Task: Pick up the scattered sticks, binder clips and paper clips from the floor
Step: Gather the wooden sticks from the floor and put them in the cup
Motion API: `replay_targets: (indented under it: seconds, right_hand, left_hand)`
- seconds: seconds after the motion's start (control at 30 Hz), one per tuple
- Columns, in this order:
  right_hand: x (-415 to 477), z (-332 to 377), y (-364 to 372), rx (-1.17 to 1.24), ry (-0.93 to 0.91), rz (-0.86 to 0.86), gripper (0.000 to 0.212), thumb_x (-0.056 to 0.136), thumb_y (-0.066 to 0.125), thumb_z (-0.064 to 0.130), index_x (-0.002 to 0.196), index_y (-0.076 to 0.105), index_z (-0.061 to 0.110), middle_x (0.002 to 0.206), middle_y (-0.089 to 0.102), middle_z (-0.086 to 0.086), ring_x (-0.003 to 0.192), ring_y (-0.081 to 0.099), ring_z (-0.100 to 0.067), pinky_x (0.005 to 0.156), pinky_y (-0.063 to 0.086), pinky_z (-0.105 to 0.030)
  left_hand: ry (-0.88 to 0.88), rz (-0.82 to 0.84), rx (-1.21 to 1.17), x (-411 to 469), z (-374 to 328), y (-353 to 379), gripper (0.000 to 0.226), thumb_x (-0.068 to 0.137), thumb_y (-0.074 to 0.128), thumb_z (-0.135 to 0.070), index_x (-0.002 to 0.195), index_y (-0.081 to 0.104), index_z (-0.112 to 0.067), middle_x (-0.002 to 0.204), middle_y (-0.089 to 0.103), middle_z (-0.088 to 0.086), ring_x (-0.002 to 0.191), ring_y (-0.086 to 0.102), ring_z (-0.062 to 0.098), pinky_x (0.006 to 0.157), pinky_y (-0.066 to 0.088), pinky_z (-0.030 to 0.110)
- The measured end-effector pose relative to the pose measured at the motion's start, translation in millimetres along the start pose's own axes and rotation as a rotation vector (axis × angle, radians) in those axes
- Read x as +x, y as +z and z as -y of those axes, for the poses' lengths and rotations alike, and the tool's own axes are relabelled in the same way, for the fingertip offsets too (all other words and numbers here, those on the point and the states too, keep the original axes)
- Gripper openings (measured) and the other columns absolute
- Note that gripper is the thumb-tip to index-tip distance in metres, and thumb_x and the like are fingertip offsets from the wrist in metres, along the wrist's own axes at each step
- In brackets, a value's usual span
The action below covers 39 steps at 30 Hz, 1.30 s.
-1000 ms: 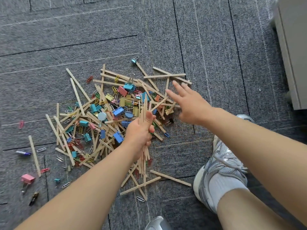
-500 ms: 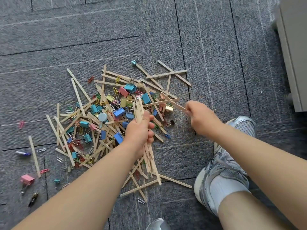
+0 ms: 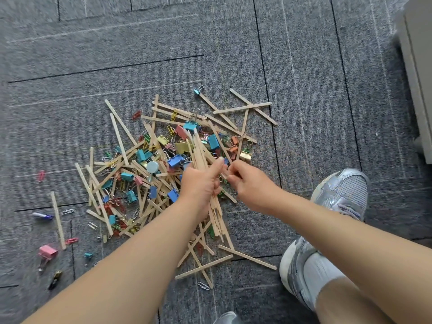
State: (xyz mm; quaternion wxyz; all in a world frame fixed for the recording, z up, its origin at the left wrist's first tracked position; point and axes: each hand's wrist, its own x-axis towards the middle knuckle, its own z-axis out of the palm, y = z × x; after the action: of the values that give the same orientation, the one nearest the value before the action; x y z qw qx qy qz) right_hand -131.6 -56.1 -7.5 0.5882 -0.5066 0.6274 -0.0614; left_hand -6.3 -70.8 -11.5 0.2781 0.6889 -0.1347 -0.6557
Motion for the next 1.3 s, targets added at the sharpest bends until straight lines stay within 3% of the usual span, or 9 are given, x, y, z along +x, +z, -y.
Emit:
replay_targets:
  seconds: [0.07, 0.17, 0.27, 0.4, 0.5, 0.7, 0.9, 1.13, 1.3]
  right_hand:
    - [-1.4, 1.2, 1.9, 0.049, 0.025, 0.036, 0.012, 0.099, 0.046, 0.018, 0.094, 0.052, 0.008, 0.074, 0.055, -0.003, 0.062, 0.046, -0.016, 0.055, 0.04, -0.03]
    - [-3.0, 0.8, 1.8, 0.197, 0.026, 0.054, 0.016, 0.096, 0.053, 0.022, 0.087, 0.058, 0.008, 0.068, 0.06, -0.005, 0.058, 0.055, -0.018, 0.056, 0.048, -0.036]
    - [-1.8, 1.6, 3.5, 0.341, 0.063, -0.009, 0.03, 0.095, 0.054, 0.032, 0.079, 0.062, 0.009, 0.067, 0.061, -0.005, 0.058, 0.055, -0.018, 0.06, 0.049, -0.036]
    - [4.5, -7.2, 2.9, -0.216, 0.047, -0.331, 0.021, 0.096, 0.047, 0.029, 0.088, 0.059, 0.013, 0.083, 0.059, 0.0, 0.072, 0.055, -0.017, 0.067, 0.049, -0.036]
    - [6.4, -13.8, 6.4, -0.42, 0.127, -0.273, 0.023, 0.095, 0.05, 0.036, 0.101, 0.051, 0.014, 0.095, 0.054, -0.001, 0.083, 0.057, -0.023, 0.07, 0.049, -0.037]
    - [14.3, -22.5, 14.0, -0.614, 0.169, -0.207, 0.007, 0.097, 0.048, 0.018, 0.095, 0.05, 0.011, 0.096, 0.059, -0.007, 0.08, 0.056, -0.028, 0.061, 0.043, -0.033]
    - [12.4, -11.7, 16.3, -0.628, 0.119, -0.179, 0.037, 0.092, 0.052, 0.048, 0.102, 0.047, 0.013, 0.096, 0.052, -0.003, 0.086, 0.058, -0.027, 0.065, 0.043, -0.033]
    - [24.0, -7.0, 23.1, -0.543, 0.214, -0.069, 0.013, 0.094, 0.053, 0.021, 0.088, 0.055, 0.01, 0.084, 0.059, -0.007, 0.076, 0.056, -0.028, 0.064, 0.045, -0.031]
    - [18.5, -15.8, 14.8, -0.39, 0.14, -0.019, 0.019, 0.097, 0.045, 0.026, 0.088, 0.055, 0.013, 0.082, 0.06, -0.003, 0.074, 0.056, -0.022, 0.067, 0.049, -0.037]
  left_hand:
    - [-0.008, 0.0, -0.007, -0.5, -0.2, -2.1, 0.035, 0.084, 0.068, -0.008, 0.112, 0.048, 0.0, 0.067, 0.054, 0.006, 0.037, 0.037, 0.004, 0.034, 0.03, 0.017]
    - [-0.009, 0.017, 0.026, -1.9, -1.2, -1.6, 0.011, 0.089, 0.063, -0.012, 0.095, 0.055, -0.008, 0.066, 0.055, 0.004, 0.038, 0.037, 0.005, 0.036, 0.031, 0.017]
    - [0.004, -0.044, 0.118, 1.5, 1.2, -2.4, 0.016, 0.089, 0.063, -0.025, 0.085, 0.057, -0.011, 0.063, 0.053, -0.001, 0.044, 0.04, 0.008, 0.042, 0.036, 0.021]
    - [-0.029, -0.144, 0.086, 9.7, 7.3, -10.0, 0.021, 0.085, 0.062, -0.03, 0.081, 0.058, -0.01, 0.053, 0.05, -0.004, 0.05, 0.044, 0.015, 0.054, 0.038, 0.027]
    - [-0.024, -0.134, 0.113, 6.2, 9.1, -14.3, 0.036, 0.09, 0.061, -0.038, 0.093, 0.056, -0.003, 0.051, 0.059, -0.002, 0.056, 0.061, 0.018, 0.064, 0.054, 0.032]
    - [-0.064, -0.107, 0.053, 2.4, 8.7, -15.8, 0.05, 0.093, 0.057, -0.035, 0.124, 0.044, 0.002, 0.079, 0.056, 0.003, 0.048, 0.046, 0.009, 0.044, 0.045, 0.022]
    - [-0.067, -0.139, 0.116, 6.6, 7.6, -20.9, 0.053, 0.085, 0.066, -0.045, 0.118, 0.051, -0.006, 0.076, 0.049, 0.002, 0.045, 0.035, 0.009, 0.037, 0.032, 0.021]
    - [-0.124, -0.093, -0.006, 7.4, 7.4, -20.3, 0.032, 0.087, 0.067, -0.034, 0.102, 0.053, -0.01, 0.066, 0.043, -0.002, 0.04, 0.032, 0.008, 0.036, 0.03, 0.021]
    - [-0.09, -0.068, 0.008, 8.1, 1.2, -29.7, 0.031, 0.088, 0.065, -0.033, 0.102, 0.054, -0.007, 0.066, 0.045, -0.001, 0.04, 0.035, 0.007, 0.035, 0.032, 0.02]
